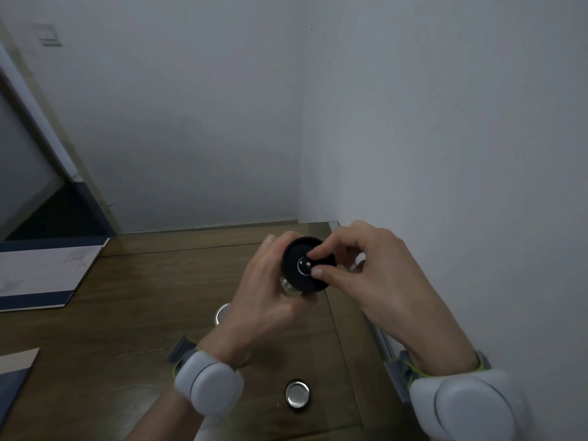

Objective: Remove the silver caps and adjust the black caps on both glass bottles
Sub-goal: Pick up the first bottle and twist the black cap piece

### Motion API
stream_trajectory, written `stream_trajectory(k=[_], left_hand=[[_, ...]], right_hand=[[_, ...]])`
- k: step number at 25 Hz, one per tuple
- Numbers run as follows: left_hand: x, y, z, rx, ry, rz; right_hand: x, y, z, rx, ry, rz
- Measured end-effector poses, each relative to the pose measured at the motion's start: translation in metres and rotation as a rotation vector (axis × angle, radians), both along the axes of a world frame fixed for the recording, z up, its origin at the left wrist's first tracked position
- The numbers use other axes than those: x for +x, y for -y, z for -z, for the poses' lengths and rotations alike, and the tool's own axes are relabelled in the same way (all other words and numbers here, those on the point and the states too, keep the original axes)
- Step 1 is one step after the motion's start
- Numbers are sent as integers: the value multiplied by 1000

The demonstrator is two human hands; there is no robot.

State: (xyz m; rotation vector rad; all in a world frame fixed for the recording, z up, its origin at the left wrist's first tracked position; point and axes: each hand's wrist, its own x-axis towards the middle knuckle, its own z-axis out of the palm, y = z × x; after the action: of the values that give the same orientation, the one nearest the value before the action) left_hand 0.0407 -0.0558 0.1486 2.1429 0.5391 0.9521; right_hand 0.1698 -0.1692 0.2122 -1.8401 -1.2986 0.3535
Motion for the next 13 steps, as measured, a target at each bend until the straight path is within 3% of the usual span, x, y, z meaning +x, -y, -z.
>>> stream_trajectory(k=[5,13], left_hand=[[-4,-2,-4,43,-90,61],[-1,-1,-4,105,-41,27]], right_hand=[[3,4,-3,-45,34,-9],[2,5,-3,-17,-54,14]])
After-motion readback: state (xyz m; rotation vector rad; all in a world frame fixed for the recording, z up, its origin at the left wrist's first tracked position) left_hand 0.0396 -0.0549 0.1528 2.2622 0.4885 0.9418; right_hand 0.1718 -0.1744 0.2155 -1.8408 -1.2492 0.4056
